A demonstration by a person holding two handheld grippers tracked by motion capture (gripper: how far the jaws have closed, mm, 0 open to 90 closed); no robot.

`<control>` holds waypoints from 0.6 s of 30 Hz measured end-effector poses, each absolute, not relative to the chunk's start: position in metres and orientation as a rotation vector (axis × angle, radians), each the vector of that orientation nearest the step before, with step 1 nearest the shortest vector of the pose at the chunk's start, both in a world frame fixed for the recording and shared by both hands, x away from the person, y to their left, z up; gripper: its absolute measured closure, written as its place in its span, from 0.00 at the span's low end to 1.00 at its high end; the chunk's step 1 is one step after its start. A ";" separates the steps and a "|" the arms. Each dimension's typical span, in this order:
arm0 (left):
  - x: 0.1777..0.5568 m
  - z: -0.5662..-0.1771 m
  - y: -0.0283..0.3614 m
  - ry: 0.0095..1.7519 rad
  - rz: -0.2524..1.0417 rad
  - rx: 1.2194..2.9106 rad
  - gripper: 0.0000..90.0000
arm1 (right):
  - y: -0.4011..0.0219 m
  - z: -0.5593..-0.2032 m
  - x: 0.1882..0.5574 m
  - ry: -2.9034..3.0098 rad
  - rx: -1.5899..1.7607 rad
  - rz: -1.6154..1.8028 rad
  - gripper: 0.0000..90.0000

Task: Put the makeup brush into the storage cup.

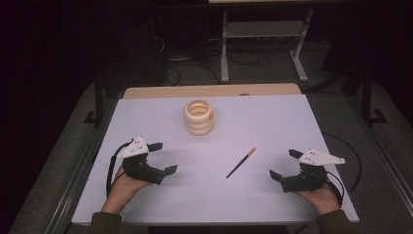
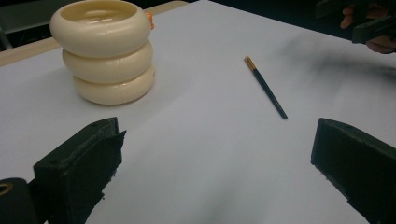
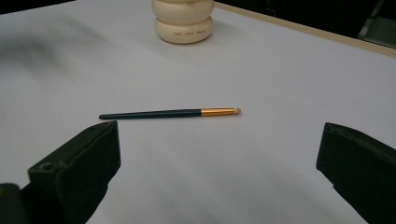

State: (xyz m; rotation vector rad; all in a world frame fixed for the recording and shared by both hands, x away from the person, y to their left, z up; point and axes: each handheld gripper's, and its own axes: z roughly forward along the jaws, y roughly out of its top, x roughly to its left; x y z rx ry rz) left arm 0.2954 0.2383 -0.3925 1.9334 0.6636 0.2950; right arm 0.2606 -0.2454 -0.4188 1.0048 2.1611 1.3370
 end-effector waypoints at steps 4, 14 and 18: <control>0.297 -0.392 0.236 0.664 0.295 1.948 0.02 | -0.245 -0.419 0.261 2.161 1.006 1.336 0.00; 0.302 -0.390 0.228 0.669 0.289 1.973 0.02 | -0.245 -0.418 0.260 2.158 1.009 1.339 0.00; 0.303 -0.389 0.224 0.673 0.281 1.980 0.02 | -0.245 -0.418 0.260 2.158 1.011 1.339 0.00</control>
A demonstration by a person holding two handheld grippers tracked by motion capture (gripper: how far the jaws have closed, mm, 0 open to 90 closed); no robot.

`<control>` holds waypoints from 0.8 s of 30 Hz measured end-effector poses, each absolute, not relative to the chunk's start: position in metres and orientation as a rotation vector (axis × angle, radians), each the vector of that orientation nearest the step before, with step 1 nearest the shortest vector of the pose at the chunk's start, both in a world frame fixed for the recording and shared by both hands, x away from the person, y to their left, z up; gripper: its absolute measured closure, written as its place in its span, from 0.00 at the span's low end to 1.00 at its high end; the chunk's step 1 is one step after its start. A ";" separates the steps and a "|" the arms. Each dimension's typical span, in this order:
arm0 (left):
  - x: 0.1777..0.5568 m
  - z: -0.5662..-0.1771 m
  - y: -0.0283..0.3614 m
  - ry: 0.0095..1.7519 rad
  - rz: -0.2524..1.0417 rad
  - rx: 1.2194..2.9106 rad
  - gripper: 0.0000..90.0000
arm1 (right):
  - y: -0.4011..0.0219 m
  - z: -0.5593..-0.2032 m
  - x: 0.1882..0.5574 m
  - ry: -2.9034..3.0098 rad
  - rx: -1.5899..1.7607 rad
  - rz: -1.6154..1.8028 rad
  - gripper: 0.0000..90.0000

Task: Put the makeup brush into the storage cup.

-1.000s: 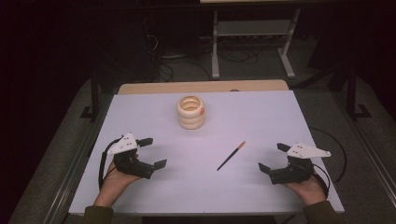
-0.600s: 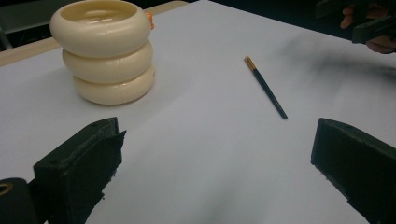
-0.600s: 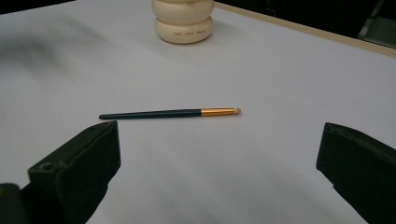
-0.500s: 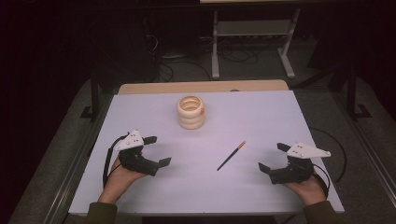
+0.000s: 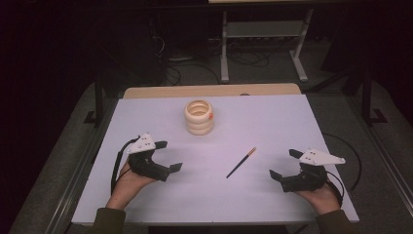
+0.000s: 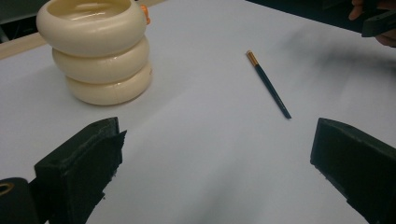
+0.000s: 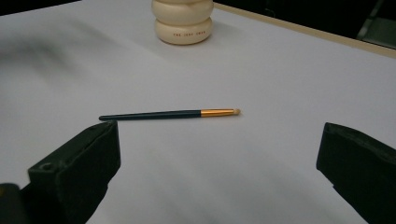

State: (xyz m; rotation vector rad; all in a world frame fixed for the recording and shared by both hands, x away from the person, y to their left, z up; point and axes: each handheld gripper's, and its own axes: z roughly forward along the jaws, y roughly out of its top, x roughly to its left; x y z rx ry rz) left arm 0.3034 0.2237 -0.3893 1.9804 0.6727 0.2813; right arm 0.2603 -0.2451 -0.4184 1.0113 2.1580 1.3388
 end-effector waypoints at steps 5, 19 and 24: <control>0.306 -0.390 0.219 0.673 0.278 1.994 0.02 | -0.245 -0.418 0.260 2.157 1.011 1.339 0.00; 0.312 -0.393 0.202 0.661 0.255 2.048 0.02 | -0.244 -0.418 0.260 2.165 1.002 1.340 0.00; 0.315 -0.390 0.196 0.649 0.254 2.056 0.02 | -0.244 -0.419 0.260 2.163 1.003 1.342 0.00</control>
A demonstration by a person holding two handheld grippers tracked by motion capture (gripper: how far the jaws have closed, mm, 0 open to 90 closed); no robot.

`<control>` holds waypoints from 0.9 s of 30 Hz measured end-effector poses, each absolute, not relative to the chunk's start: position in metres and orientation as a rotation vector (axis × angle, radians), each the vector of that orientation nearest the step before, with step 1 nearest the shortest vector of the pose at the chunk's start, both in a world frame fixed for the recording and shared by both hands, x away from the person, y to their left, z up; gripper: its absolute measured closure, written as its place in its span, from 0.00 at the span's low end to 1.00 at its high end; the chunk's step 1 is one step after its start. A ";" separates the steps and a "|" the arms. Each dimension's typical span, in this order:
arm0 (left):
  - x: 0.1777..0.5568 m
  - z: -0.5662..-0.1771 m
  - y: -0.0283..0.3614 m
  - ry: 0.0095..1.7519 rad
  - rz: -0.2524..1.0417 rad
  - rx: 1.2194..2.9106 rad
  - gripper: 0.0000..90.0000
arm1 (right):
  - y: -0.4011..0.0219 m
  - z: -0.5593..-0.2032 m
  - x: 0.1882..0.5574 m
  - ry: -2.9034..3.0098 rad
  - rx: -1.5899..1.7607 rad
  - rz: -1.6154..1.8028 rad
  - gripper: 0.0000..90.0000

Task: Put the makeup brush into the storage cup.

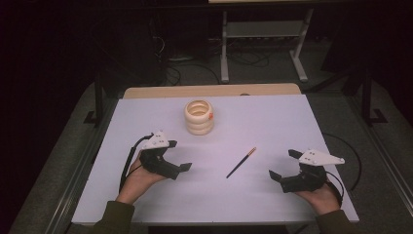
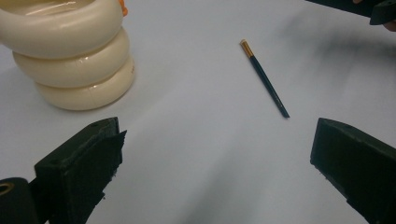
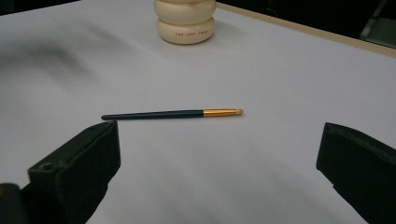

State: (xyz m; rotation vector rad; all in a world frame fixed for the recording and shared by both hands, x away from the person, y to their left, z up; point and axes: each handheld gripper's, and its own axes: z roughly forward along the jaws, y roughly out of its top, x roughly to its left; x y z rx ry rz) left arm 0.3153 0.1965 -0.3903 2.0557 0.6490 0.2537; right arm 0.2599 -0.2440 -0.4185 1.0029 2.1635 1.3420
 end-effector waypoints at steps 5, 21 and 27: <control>0.318 -0.389 0.192 0.638 0.249 2.053 0.02 | -0.244 -0.419 0.260 2.168 0.998 1.344 0.00; 0.325 -0.385 0.178 0.599 0.237 2.041 0.02 | -0.243 -0.419 0.260 2.168 1.002 1.344 0.00; 0.326 -0.385 0.169 0.578 0.234 2.046 0.02 | -0.243 -0.419 0.260 2.164 1.004 1.348 0.00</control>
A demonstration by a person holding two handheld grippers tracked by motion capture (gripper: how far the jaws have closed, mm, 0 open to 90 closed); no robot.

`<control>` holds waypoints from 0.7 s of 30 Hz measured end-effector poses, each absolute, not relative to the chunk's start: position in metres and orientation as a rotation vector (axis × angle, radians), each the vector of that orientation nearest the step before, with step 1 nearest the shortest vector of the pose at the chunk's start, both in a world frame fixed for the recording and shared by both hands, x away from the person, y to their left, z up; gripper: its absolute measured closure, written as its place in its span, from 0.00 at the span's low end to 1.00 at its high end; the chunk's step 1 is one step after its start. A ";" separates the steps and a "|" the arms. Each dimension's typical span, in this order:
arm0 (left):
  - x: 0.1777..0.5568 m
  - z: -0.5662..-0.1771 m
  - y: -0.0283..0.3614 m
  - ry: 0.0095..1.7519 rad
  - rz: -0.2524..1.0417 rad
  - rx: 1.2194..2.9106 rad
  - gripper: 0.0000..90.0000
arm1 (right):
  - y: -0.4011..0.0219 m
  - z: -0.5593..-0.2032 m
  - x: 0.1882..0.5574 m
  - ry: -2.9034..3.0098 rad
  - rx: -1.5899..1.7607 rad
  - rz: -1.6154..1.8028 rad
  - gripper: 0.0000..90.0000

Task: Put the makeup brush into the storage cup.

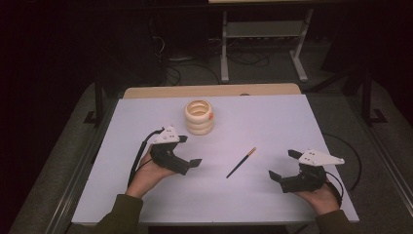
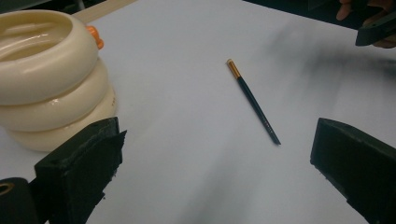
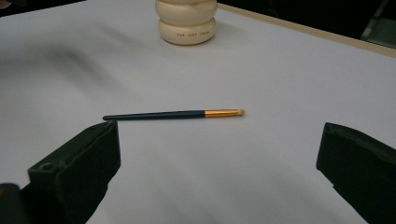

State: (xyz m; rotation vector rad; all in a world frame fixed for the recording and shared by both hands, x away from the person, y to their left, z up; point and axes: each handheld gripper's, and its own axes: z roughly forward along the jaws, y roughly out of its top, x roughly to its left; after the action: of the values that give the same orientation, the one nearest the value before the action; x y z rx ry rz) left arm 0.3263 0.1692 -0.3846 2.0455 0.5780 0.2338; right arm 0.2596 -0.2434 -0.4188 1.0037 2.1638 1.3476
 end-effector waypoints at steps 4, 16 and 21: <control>0.328 -0.385 0.165 0.567 0.229 2.047 0.02 | -0.243 -0.419 0.259 2.162 1.007 1.351 0.00; 0.333 -0.384 0.146 0.520 0.216 2.059 0.02 | -0.244 -0.419 0.259 2.162 0.998 1.349 0.00; 0.335 -0.382 0.140 0.512 0.211 2.055 0.02 | -0.243 -0.419 0.259 2.163 0.998 1.352 0.00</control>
State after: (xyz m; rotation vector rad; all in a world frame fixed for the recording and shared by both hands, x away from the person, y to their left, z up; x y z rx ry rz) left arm 0.3350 0.1396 -0.3823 2.0549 0.5116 0.2106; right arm 0.2595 -0.2431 -0.4188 0.9979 2.1634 1.3519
